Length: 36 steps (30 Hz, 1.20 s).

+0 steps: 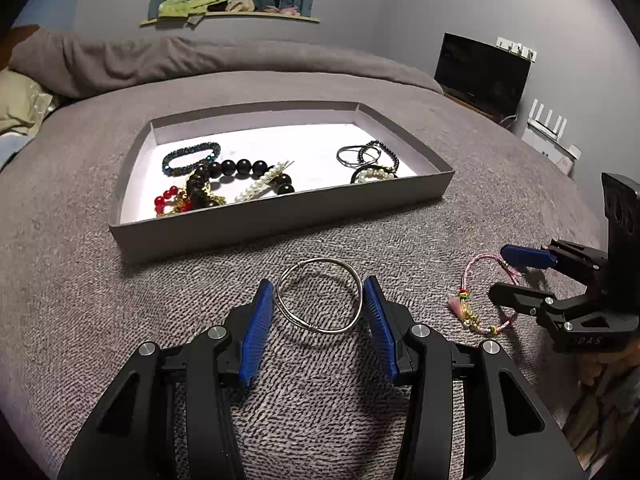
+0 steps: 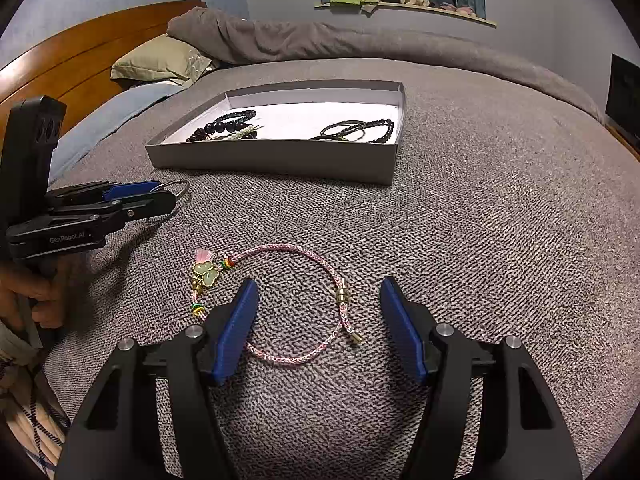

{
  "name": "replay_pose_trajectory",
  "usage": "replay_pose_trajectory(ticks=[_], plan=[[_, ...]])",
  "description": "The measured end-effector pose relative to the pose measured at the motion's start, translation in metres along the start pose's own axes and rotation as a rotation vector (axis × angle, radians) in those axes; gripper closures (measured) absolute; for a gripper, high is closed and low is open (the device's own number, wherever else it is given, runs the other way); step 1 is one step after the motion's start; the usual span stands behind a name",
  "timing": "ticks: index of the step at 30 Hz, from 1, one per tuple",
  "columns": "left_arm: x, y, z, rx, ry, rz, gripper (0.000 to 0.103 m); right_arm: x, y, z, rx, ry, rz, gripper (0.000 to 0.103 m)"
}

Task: Organize jewelry
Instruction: 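Grasp the silver hoop with the left tool while the right tool grasps the pink bracelet, then carry the silver hoop and pink bracelet into the box and open both tools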

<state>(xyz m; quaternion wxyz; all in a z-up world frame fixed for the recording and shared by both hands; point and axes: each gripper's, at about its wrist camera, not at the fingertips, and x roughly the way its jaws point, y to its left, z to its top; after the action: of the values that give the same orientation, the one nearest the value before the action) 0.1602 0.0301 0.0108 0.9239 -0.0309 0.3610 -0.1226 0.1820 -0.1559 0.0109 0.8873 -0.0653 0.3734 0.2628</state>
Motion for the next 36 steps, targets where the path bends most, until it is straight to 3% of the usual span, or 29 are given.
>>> replay_pose_trajectory(ticks=[3, 5, 11, 36], plan=[[-0.001, -0.001, 0.000, 0.003, -0.004, 0.002, 0.055, 0.000, 0.002, 0.000, -0.012, -0.001, -0.007, 0.054], [-0.002, -0.002, 0.001, 0.007, -0.009, 0.006, 0.055, 0.001, 0.004, 0.000, -0.020, -0.001, -0.001, 0.071], [-0.006, -0.005, 0.002, 0.022, -0.031, 0.018, 0.055, 0.000, 0.010, 0.001, -0.037, -0.009, 0.012, 0.095], [-0.014, 0.005, 0.019, 0.003, -0.099, 0.045, 0.055, -0.026, 0.008, 0.040, -0.041, -0.188, 0.081, 0.097]])
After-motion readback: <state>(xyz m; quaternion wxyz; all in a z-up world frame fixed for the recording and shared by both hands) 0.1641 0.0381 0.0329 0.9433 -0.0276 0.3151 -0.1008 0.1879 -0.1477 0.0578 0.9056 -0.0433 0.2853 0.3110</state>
